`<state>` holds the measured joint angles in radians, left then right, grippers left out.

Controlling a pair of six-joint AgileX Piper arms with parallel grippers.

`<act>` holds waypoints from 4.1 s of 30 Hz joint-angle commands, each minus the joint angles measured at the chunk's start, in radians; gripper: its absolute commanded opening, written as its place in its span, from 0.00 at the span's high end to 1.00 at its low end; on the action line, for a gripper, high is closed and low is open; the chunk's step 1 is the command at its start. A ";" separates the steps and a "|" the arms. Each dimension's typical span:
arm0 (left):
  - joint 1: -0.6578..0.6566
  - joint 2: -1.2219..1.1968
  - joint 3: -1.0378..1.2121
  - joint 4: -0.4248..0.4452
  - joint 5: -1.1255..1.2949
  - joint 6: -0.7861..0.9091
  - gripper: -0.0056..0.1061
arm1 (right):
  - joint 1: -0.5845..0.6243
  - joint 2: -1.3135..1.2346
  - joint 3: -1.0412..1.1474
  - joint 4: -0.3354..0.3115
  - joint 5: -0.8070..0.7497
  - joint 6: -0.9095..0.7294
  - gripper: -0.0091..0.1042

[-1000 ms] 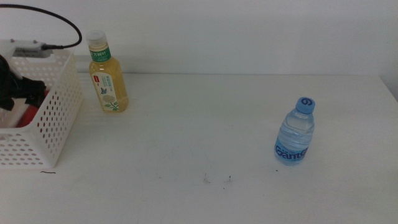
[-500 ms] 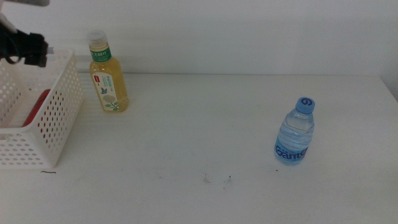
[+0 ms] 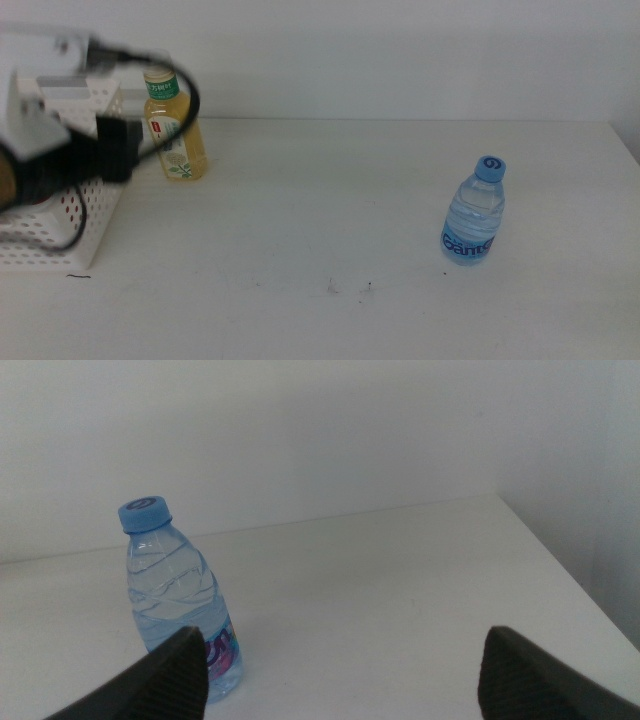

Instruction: Use arms to grab the bottles and put them into the dustbin to the left of the table.

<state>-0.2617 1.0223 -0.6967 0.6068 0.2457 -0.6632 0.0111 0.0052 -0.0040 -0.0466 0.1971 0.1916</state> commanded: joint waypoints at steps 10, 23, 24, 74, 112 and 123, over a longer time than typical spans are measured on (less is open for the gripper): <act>-0.007 -0.115 0.145 0.041 -0.125 -0.062 0.11 | -0.005 -0.005 0.004 -0.003 -0.011 -0.006 0.11; 0.021 -0.121 0.247 -0.682 -0.348 0.669 0.11 | -0.005 -0.005 0.004 -0.003 -0.011 -0.006 0.11; 0.021 -0.121 0.269 -0.752 -0.384 0.729 0.11 | -0.005 -0.005 0.004 -0.003 -0.011 -0.006 0.11; 0.021 0.803 0.136 -0.837 -1.228 0.663 0.13 | -0.005 -0.005 0.004 -0.003 -0.011 -0.006 0.11; 0.144 1.106 -0.241 -0.689 -1.138 0.646 0.13 | -0.005 -0.005 0.004 -0.003 -0.011 -0.006 0.11; 0.144 1.205 -0.374 -0.682 -1.116 0.646 0.13 | -0.005 -0.005 0.004 -0.003 -0.011 -0.006 0.11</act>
<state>-0.1210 2.2143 -1.0506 -0.0789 -0.8625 0.0000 0.0111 0.0052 -0.0040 -0.0466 0.1971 0.1916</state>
